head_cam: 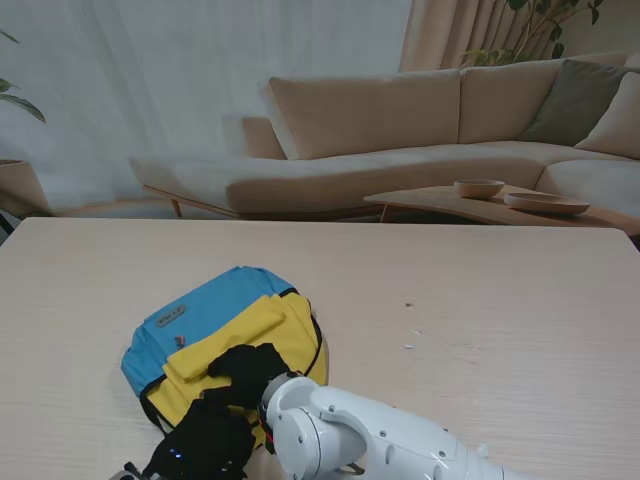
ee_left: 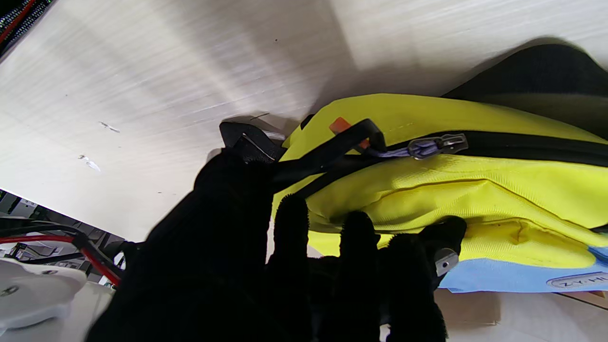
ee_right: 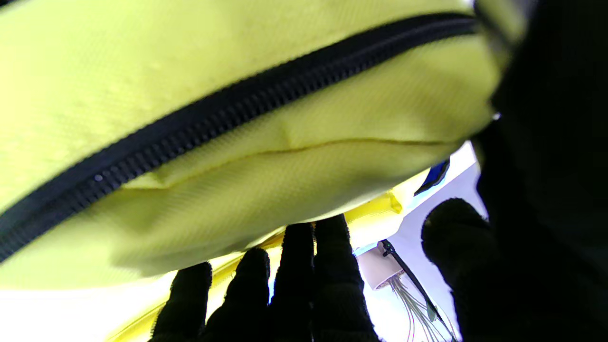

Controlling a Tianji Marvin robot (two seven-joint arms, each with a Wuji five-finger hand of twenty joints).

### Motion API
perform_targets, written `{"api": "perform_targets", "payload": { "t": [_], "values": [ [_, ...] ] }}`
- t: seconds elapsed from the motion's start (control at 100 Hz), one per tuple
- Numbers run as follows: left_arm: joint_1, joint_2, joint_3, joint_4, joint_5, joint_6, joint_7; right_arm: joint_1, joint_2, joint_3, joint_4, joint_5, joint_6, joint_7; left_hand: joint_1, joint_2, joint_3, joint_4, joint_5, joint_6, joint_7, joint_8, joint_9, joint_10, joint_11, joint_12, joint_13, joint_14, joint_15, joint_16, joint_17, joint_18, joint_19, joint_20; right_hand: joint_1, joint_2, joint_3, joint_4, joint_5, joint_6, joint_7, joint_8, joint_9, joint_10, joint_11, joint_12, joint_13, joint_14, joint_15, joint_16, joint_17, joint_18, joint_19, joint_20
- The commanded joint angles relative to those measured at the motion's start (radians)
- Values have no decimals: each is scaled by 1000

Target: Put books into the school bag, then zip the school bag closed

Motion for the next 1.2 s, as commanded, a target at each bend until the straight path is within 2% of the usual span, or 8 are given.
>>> {"api": "perform_targets", "payload": {
  "t": [0.0, 0.19, 0.46, 0.71, 1.01, 1.13, 1.19],
  "values": [
    [13, -6, -3, -19, 0, 1, -11, -27, 7, -5, 38, 6, 7, 30, 53, 20, 1, 7, 17, -74, 6, 10, 7, -11, 17, 18, -16, -31, 3, 6, -10, 25, 49, 3, 8, -6, 2, 27, 11, 5, 6, -7, 28, 102, -39, -11, 35, 68, 11, 8, 77, 133, 99, 76],
    [29, -11, -20, -16, 0, 15, 21, -65, 22, 37, -6, 8, -25, 16, 52, 21, -1, 6, 15, -84, 8, 9, 9, -13, 21, 21, -14, -32, 7, 8, -9, 26, 53, 3, 15, -22, 18, 28, 22, -13, 20, -1, 41, 99, -32, -8, 49, 70, 21, 12, 88, 133, 107, 81],
    [55, -23, -65, 0, -9, 12, 98, -154, 50, 129, -131, -9, -107, -23, 50, 19, -3, 6, 18, -94, 10, 3, 12, -11, 26, 31, -11, -30, 19, 14, -6, 27, 62, 4, 21, -48, 58, 26, 36, -25, 42, 10, 65, 101, -25, -5, 66, 73, 30, 17, 98, 134, 124, 91],
    [66, -28, -116, 1, -24, 6, 100, -238, 86, 239, -218, -21, -204, -26, 49, 22, -6, 6, 14, -104, 10, 3, 5, -15, 22, 29, -13, -32, 21, 14, -8, 28, 63, 2, 73, -105, 140, 25, 63, -23, 60, 18, 100, 114, -15, 1, 95, 84, 49, 28, 138, 146, 168, 118],
    [81, -35, -181, 11, -39, -12, 105, -414, 161, 420, -325, -90, -395, 72, 44, 21, -24, 8, 23, -156, 3, 1, 14, -22, 25, 24, -6, -39, 22, 14, -5, 26, 64, -2, 177, -241, 308, 12, 80, -42, 91, 31, 139, 117, 25, 21, 161, 122, 143, 80, 240, 234, 338, 224],
    [87, -37, -195, 13, -57, -20, 111, -487, 177, 475, -347, -101, -456, 96, 47, 21, -26, 10, 25, -148, 0, -1, 16, -19, 29, 24, -6, -37, 24, 15, -4, 26, 64, -2, 194, -263, 329, 9, 86, -42, 96, 40, 138, 135, 100, 52, 172, 171, 273, 149, 269, 267, 460, 302],
    [93, -38, -200, 11, -54, -27, 116, -516, 183, 494, -355, -103, -482, 107, 46, 21, -27, 10, 24, -148, 0, 0, 18, -20, 31, 26, -3, -38, 25, 16, -2, 27, 65, -2, 193, -267, 332, 9, 86, -42, 96, 43, 124, 160, 153, 73, 177, 196, 359, 191, 296, 273, 533, 346]
  ]
}}
